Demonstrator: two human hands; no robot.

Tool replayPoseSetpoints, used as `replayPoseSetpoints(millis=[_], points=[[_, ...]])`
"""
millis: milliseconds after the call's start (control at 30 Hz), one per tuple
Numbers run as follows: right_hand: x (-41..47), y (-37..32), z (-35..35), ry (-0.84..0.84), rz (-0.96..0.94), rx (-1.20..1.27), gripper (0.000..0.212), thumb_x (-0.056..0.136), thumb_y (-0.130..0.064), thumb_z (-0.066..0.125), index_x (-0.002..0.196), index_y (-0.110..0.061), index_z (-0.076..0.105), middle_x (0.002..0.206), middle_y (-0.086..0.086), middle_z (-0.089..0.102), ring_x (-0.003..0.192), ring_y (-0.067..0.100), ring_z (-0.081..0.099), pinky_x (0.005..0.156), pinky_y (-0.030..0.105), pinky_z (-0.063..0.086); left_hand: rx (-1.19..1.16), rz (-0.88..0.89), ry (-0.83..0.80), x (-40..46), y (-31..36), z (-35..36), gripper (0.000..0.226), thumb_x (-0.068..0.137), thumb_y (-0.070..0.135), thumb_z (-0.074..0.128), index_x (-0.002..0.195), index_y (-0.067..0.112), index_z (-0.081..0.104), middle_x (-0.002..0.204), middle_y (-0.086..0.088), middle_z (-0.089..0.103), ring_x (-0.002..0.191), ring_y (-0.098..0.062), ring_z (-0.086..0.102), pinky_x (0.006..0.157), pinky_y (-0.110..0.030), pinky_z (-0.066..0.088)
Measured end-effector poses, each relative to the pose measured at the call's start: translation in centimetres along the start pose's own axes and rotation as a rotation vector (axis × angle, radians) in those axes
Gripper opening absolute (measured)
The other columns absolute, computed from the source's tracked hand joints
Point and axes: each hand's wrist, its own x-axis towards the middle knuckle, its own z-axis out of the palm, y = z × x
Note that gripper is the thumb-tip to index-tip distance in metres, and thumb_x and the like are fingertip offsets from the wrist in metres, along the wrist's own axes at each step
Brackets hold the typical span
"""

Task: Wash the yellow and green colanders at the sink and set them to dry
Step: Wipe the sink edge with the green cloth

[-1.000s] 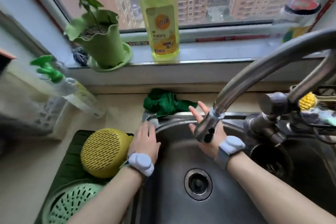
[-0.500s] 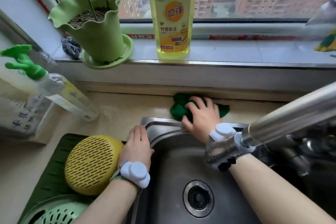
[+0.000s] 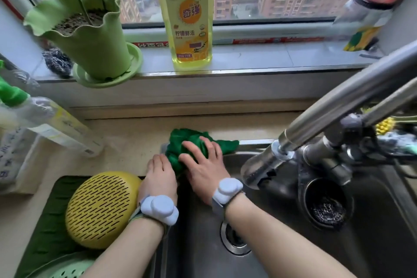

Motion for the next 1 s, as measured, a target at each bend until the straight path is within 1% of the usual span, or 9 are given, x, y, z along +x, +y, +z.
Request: replayPoseSetpoints(millis=[33, 133, 200, 267, 400, 500, 567, 800, 1000], points=[[0.0, -0.4, 0.3, -0.028, -0.026, 0.003, 0.038, 0.077, -0.026, 0.061, 0.113, -0.031, 0.05, 0.139, -0.005, 0.048, 0.126, 0.037, 0.032, 0.105, 0.05, 0.023, 0.021, 0.015, 0.051, 0.2, -0.2, 0.2, 0.098, 0.036, 0.031, 0.098, 0.112, -0.019, 0.059, 0.105, -0.027, 0.067, 0.096, -0.033, 0.068, 0.082, -0.03, 0.057], [-2.0, 5.2, 1.2, 0.023, 0.137, -0.078, 0.03, 0.085, -0.023, 0.055, 0.115, -0.028, 0.052, 0.138, -0.018, 0.046, 0.126, 0.022, 0.034, 0.108, 0.038, 0.021, -0.018, 0.021, 0.049, 0.0, -0.2, 0.6, 0.088, 0.083, 0.041, 0.071, 0.143, -0.008, 0.029, 0.143, -0.02, 0.043, 0.134, -0.027, 0.043, 0.111, -0.028, 0.034], [-3.9, 9.1, -1.0, 0.012, 0.304, 0.004, 0.05, 0.094, -0.037, 0.045, 0.138, -0.013, 0.041, 0.146, -0.028, 0.033, 0.135, 0.004, 0.03, 0.116, 0.027, 0.017, -0.111, -0.025, 0.089, 0.1, -0.1, 0.8, 0.082, 0.091, 0.042, 0.062, 0.146, -0.003, 0.022, 0.148, -0.016, 0.036, 0.139, -0.025, 0.035, 0.113, -0.027, 0.029], [-5.4, 10.3, -4.5, 0.032, 0.53, 0.074, 0.083, 0.083, -0.048, 0.056, 0.145, -0.001, 0.026, 0.156, 0.004, 0.025, 0.142, 0.03, 0.024, 0.117, 0.045, 0.019, -0.088, -0.062, 0.081, 0.3, 0.1, 1.8, 0.082, 0.084, 0.036, 0.071, 0.142, -0.006, 0.032, 0.141, -0.019, 0.044, 0.132, -0.029, 0.043, 0.105, -0.031, 0.038], [-4.9, 7.8, -8.8, 0.242, 0.856, 0.151, 0.057, 0.079, -0.005, 0.066, 0.131, 0.005, 0.044, 0.143, 0.027, 0.032, 0.128, 0.054, 0.029, 0.11, 0.056, 0.024, -0.084, -0.105, 0.08, 0.4, 0.9, 2.3, 0.074, 0.066, 0.016, 0.088, 0.124, -0.013, 0.053, 0.118, -0.027, 0.061, 0.111, -0.037, 0.061, 0.087, -0.039, 0.054], [-3.7, 8.0, -6.5, 0.284, 0.945, 0.351, 0.065, 0.088, -0.042, 0.043, 0.142, -0.006, 0.035, 0.151, 0.026, 0.021, 0.137, 0.048, 0.021, 0.114, 0.055, 0.019, -0.124, -0.064, 0.171, -0.6, 1.1, 2.7, 0.079, 0.051, 0.01, 0.094, 0.118, -0.014, 0.06, 0.114, -0.032, 0.064, 0.105, -0.042, 0.065, 0.083, -0.042, 0.057], [-3.0, 7.7, -3.8, 0.272, 0.908, 0.394, 0.069, 0.083, -0.07, 0.032, 0.138, -0.03, 0.039, 0.151, 0.019, 0.022, 0.137, 0.041, 0.025, 0.115, 0.05, 0.02, -0.148, -0.002, 0.237, -3.0, 1.2, 2.4, 0.077, 0.052, 0.012, 0.093, 0.12, -0.008, 0.062, 0.12, -0.029, 0.063, 0.107, -0.042, 0.065, 0.082, -0.043, 0.057], [1.6, -4.8, 0.9, 0.036, 0.429, 0.277, 0.033, 0.089, -0.041, 0.052, 0.121, -0.034, 0.053, 0.142, -0.003, 0.036, 0.122, 0.034, 0.025, 0.102, 0.047, 0.025, -0.33, -0.085, 0.19, -13.5, 0.3, 2.7, 0.049, 0.052, 0.023, 0.087, 0.093, 0.012, 0.062, 0.091, -0.011, 0.057, 0.075, -0.032, 0.059, 0.057, -0.04, 0.052], [0.7, -7.2, 1.9, -0.093, 0.498, 0.38, 0.031, 0.09, -0.038, 0.051, 0.12, -0.033, 0.051, 0.141, -0.004, 0.035, 0.124, 0.034, 0.027, 0.102, 0.046, 0.028, -0.612, -0.338, 0.132, -15.8, -0.1, 3.8, 0.049, 0.081, 0.03, 0.055, 0.121, 0.002, 0.06, 0.116, -0.024, 0.06, 0.101, -0.046, 0.057, 0.088, -0.048, 0.047]])
